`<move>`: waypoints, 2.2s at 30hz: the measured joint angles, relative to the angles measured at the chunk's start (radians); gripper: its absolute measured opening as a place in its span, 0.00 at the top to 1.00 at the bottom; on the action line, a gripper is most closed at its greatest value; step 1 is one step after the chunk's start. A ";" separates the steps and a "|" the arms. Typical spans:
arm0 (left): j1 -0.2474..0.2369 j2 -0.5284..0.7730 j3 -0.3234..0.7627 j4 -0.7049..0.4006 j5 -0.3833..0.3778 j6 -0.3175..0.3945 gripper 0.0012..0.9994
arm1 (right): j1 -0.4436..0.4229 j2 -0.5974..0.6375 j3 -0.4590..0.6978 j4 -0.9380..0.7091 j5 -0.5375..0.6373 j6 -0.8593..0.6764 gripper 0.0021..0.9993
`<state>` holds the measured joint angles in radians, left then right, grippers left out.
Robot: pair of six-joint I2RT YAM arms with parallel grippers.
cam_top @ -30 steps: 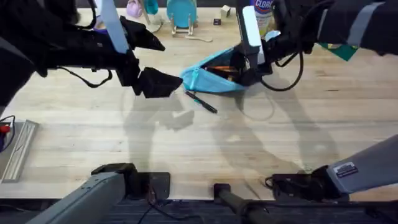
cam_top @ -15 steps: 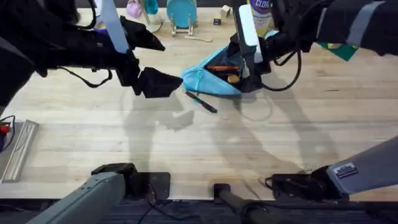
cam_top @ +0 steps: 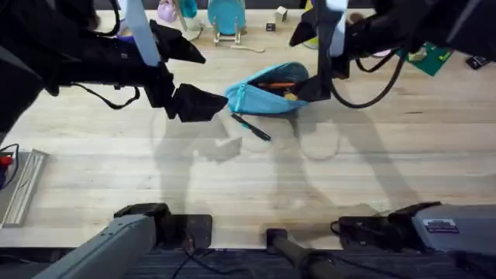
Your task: Unzip the bag, pick up the pens from the table one at a time and place them inside, then zip the bag closed.
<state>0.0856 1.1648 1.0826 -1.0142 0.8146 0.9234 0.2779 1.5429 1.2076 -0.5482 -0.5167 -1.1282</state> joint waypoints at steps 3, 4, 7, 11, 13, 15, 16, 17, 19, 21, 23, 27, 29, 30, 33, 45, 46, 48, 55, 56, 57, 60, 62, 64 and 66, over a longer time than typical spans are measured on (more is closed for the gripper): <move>0.000 0.000 0.000 0.000 0.000 0.000 0.01 | 0.000 -0.046 0.000 -0.011 0.000 0.125 0.00; 0.000 0.000 0.000 0.000 0.000 0.000 0.01 | 0.000 -0.061 0.000 -0.018 0.000 0.167 0.00; 0.000 0.000 0.000 0.000 0.000 0.000 0.01 | 0.002 -0.104 0.000 -0.064 0.000 0.275 0.00; 0.000 0.000 0.000 0.000 0.000 0.000 0.01 | 0.011 -0.155 0.000 -0.150 0.000 0.362 0.00; 0.000 0.000 0.000 0.000 0.000 0.000 0.01 | 0.016 -0.181 0.000 -0.188 0.000 0.385 0.00; 0.000 0.000 0.000 0.000 0.000 0.000 0.01 | 0.019 -0.210 0.000 -0.214 0.000 0.409 0.00; 0.000 0.000 0.000 0.000 0.000 0.000 0.01 | 0.020 -0.224 0.000 -0.219 -0.001 0.422 0.00; 0.000 0.000 0.000 0.000 0.000 0.000 0.01 | 0.020 -0.240 0.000 -0.221 -0.001 0.434 0.00; 0.000 0.000 0.000 0.000 0.000 0.000 0.01 | 0.020 -0.270 0.000 -0.225 -0.001 0.451 0.00; 0.000 0.000 0.000 0.000 0.001 0.000 0.01 | 0.020 -0.298 0.000 -0.228 -0.001 0.463 0.00; 0.000 0.000 0.000 0.000 0.004 0.000 0.01 | 0.020 -0.320 0.000 -0.231 -0.001 0.471 0.00; 0.000 0.000 0.000 0.000 0.010 -0.009 0.01 | 0.020 -0.338 0.000 -0.233 -0.001 0.475 0.00; 0.000 0.000 0.000 0.001 0.021 -0.037 0.01 | 0.020 -0.338 0.000 -0.233 0.007 0.478 0.00; 0.000 0.000 0.000 0.002 0.026 -0.057 0.01 | 0.020 -0.338 0.000 -0.233 0.016 0.478 0.00; -0.009 0.000 0.000 0.010 0.022 -0.155 0.00 | 0.020 -0.338 0.000 -0.232 0.066 0.481 0.00; -0.264 0.000 0.034 0.009 -0.382 -0.871 0.00 | 0.020 -0.338 0.000 -0.243 0.148 0.527 0.00; -0.278 0.000 0.036 0.008 -0.402 -0.935 0.00 | 0.020 -0.338 0.000 -0.243 0.151 0.527 0.00; -0.302 0.000 0.037 0.008 -0.437 -1.075 0.00 | 0.020 -0.338 0.000 -0.243 0.152 0.527 0.00; -0.346 0.000 0.037 0.008 -0.471 -1.353 0.00 | 0.020 -0.338 0.000 -0.243 0.155 0.527 0.00; -0.345 0.000 0.037 0.010 -0.472 -1.370 0.00 | 0.020 -0.338 0.000 -0.243 0.155 0.527 0.00; -0.345 0.000 0.037 0.015 -0.472 -1.384 0.00 | 0.020 -0.339 0.000 -0.243 0.155 0.527 0.00; -0.345 0.000 0.037 0.023 -0.472 -1.428 0.00 | 0.020 -0.350 0.000 -0.244 0.156 0.527 0.00; -0.345 0.000 0.037 0.029 -0.466 -1.466 0.00 | 0.020 -0.368 0.000 -0.244 0.158 0.528 0.00; -0.345 0.000 0.037 0.045 -0.463 -1.490 0.00 | 0.020 -0.390 0.000 -0.245 0.158 0.528 0.00; -0.345 0.000 0.038 0.057 -0.454 -1.509 0.00 | 0.020 -0.413 0.000 -0.245 0.158 0.528 0.00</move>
<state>-0.2597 1.1652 1.1202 -0.9572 0.3607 -0.5857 0.2977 1.1297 1.2076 -0.7929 -0.3592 -0.6006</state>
